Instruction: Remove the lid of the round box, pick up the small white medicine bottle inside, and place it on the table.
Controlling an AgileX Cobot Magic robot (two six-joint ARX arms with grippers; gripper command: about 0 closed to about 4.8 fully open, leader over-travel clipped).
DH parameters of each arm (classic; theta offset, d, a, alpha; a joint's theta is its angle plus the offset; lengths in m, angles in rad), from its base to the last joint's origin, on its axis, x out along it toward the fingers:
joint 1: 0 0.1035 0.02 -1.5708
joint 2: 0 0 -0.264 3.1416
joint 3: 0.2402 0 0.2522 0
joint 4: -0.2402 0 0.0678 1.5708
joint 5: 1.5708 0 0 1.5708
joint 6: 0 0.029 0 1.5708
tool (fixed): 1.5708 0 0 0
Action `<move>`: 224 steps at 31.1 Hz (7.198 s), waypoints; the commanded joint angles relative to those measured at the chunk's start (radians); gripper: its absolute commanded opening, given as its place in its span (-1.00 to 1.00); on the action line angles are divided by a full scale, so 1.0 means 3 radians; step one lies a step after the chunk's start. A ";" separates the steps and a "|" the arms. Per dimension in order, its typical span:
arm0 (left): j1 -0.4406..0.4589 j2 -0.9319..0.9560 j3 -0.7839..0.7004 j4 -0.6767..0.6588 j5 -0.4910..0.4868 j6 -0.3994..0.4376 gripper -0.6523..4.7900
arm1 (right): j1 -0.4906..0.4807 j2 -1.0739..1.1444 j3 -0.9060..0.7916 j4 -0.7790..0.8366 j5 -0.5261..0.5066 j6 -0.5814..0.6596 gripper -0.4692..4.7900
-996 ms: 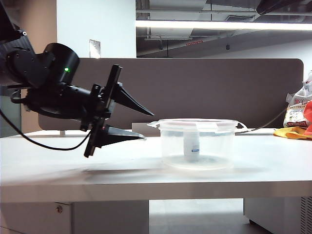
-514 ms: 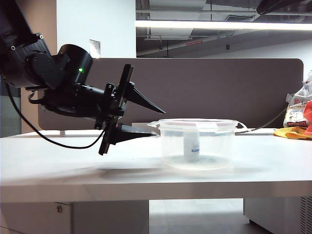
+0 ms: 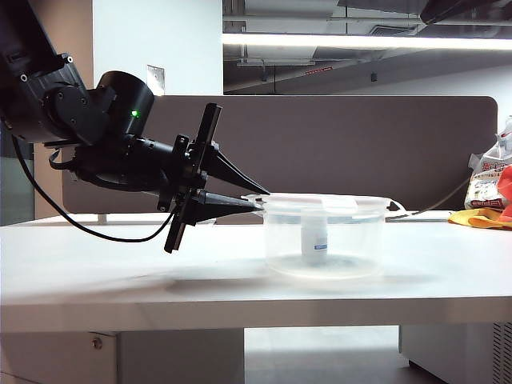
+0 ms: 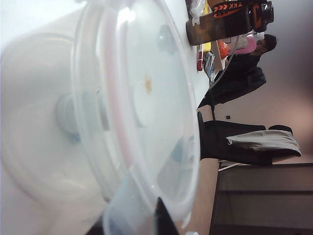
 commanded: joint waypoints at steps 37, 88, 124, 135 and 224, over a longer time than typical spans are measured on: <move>0.0006 -0.0018 0.0018 0.0111 0.0278 0.0193 -0.77 | 0.0003 -0.0006 0.0014 -0.0060 -0.0009 -0.0018 -0.85; 0.0203 -0.0108 0.0881 0.0234 0.0468 -0.0156 -0.77 | 0.0001 0.0001 0.0014 -0.0191 -0.0008 -0.0108 -0.85; 0.1165 -0.0108 0.0898 -0.1333 -0.0056 0.1150 -0.77 | 0.0094 0.0014 0.0015 -0.0266 0.0017 -0.0106 -0.85; 0.1169 -0.0108 0.0899 -0.1474 -0.0130 0.1263 -0.53 | 0.0136 0.0014 0.0015 -0.0186 0.0018 -0.0104 -0.85; -0.0604 0.0772 0.3101 -0.4171 -0.1769 0.2660 0.16 | 0.0172 0.0263 0.1144 -0.1151 0.0467 -0.0716 -0.85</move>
